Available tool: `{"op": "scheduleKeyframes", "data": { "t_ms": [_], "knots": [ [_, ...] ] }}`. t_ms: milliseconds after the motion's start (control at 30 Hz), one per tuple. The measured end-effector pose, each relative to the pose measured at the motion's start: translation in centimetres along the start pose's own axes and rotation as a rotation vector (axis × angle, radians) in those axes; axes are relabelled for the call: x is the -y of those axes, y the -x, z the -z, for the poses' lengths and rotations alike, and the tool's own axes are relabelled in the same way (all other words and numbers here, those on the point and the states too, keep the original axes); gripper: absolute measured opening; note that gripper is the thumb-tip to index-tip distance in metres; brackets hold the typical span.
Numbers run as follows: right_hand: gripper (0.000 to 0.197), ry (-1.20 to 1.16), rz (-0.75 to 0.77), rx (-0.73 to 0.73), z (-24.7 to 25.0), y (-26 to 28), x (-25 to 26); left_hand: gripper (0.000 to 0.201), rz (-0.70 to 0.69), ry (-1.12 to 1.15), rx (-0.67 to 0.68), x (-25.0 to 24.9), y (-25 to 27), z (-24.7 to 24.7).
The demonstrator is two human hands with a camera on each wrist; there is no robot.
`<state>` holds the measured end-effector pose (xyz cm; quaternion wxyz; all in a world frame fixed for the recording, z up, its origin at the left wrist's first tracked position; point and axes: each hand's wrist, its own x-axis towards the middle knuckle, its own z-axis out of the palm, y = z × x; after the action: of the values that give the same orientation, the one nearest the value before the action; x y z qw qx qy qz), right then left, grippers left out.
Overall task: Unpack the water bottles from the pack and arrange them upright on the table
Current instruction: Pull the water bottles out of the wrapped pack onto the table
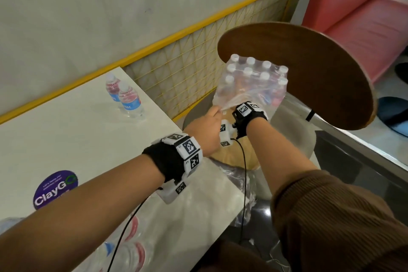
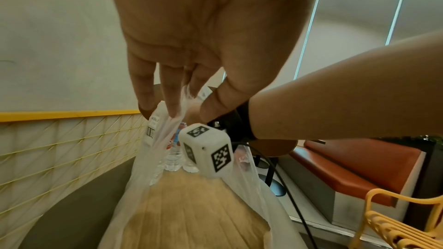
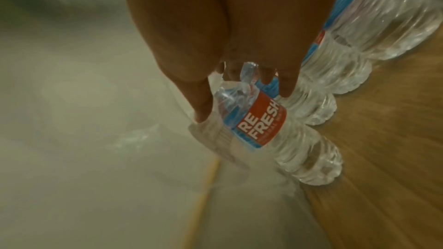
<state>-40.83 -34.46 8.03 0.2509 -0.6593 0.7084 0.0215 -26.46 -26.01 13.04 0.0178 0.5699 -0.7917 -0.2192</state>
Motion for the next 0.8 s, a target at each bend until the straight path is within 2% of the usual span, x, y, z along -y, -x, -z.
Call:
{"op": "scheduleKeyframes", "data": {
  "t_ms": [100,133,233,333,400,467,533,600,700,733,767,800],
  "knots": [
    [0.071,0.017,0.007,-0.001,-0.2,-0.6,0.2,0.052,-0.02,0.036,-0.014,1.0,-0.5,-0.1],
    [0.07,0.006,-0.06,0.014,0.2,-0.1,0.2,0.053,-0.032,0.04,-0.022,1.4,-0.6,-0.2],
    [0.06,-0.053,0.036,-0.029,0.0,-0.4,-0.6,0.054,-0.04,0.043,-0.067,1.9,-0.9,-0.5],
    [0.038,-0.254,0.045,-0.049,-1.4,-1.0,-0.9,0.052,-0.035,0.061,-0.126,2.2,-1.4,-1.0],
    [0.034,-0.391,0.032,-0.017,-1.4,0.9,-0.3,0.051,-0.026,0.019,-0.087,2.3,-1.8,-1.5],
    [0.032,-0.53,0.018,-0.008,-1.3,2.9,-0.3,0.056,0.061,-0.004,-0.015,2.3,-2.3,-2.1],
    [0.038,-0.748,-0.008,0.095,-1.8,4.6,-0.7,0.071,0.181,0.027,0.028,2.2,-3.1,-2.6],
    [0.038,-0.839,-0.024,0.119,-1.9,5.8,-0.5,0.08,0.19,0.1,0.05,1.7,-3.8,-2.7],
    [0.015,-1.144,0.01,0.159,-1.5,5.5,-0.8,0.051,0.137,0.224,0.034,1.1,-4.4,-2.2],
    [0.022,-1.163,0.017,0.175,-1.4,4.6,-1.1,0.043,0.128,0.21,0.012,1.2,-4.5,-2.0],
    [0.021,-1.153,-0.009,0.22,-1.0,4.3,-1.1,0.037,0.138,0.197,-0.011,1.5,-4.6,-1.9],
    [0.014,-1.034,-0.028,0.219,-0.8,3.6,-1.4,0.032,0.152,0.196,-0.039,1.7,-4.7,-1.7]
  ]
}}
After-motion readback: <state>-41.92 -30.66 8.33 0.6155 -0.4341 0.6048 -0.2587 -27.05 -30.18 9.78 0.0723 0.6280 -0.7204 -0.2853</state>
